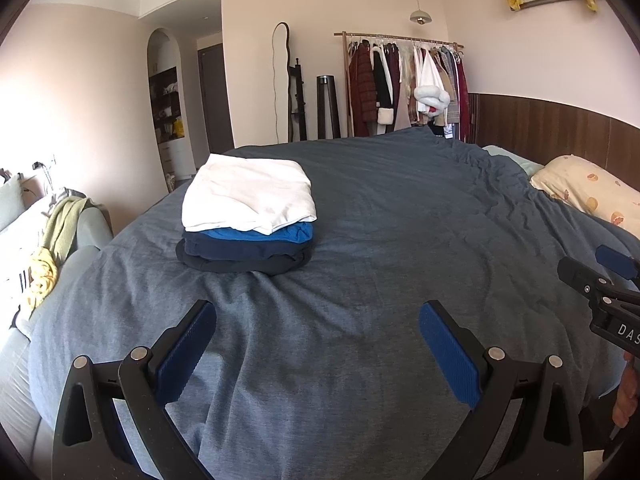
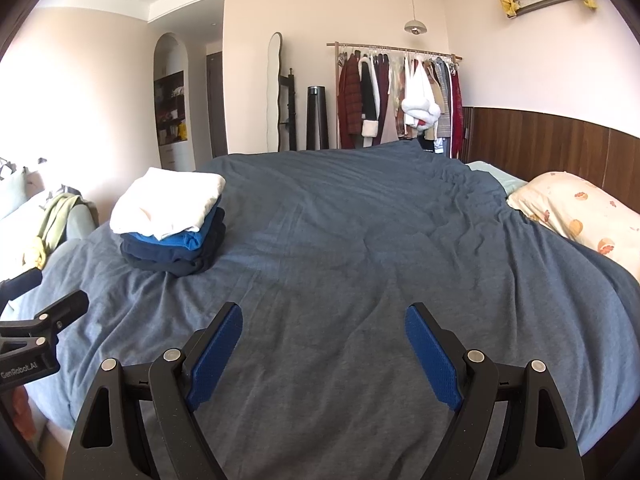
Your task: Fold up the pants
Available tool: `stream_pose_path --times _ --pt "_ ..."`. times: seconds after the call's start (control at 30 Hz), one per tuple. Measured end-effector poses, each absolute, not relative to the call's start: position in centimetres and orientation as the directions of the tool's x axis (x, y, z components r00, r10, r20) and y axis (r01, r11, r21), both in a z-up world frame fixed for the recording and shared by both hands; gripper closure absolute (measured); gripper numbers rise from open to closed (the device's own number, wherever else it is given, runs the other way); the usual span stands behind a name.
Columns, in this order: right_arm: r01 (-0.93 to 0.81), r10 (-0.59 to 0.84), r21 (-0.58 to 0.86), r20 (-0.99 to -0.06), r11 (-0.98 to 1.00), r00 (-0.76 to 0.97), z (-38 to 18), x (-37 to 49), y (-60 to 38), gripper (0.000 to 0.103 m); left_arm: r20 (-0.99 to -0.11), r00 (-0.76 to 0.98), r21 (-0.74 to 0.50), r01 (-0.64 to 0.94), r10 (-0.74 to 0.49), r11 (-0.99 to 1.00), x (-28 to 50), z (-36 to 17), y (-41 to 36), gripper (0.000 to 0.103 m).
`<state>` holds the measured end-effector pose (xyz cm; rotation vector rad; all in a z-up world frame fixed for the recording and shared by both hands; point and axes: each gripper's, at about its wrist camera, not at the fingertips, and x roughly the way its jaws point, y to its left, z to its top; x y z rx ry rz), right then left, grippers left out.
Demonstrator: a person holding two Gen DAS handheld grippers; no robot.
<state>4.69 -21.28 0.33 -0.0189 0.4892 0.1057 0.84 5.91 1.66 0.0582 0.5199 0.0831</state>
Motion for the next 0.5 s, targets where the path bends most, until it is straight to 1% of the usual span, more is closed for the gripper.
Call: stream_pose_path --times 0.5 --pt "-0.112 0.099 0.002 -0.476 0.994 0.874 -0.05 4.79 -21.42 0.019 -0.501 0.859 0.062 -0.091 0.110 0.994 1.06 1.41 6.63 0.000"
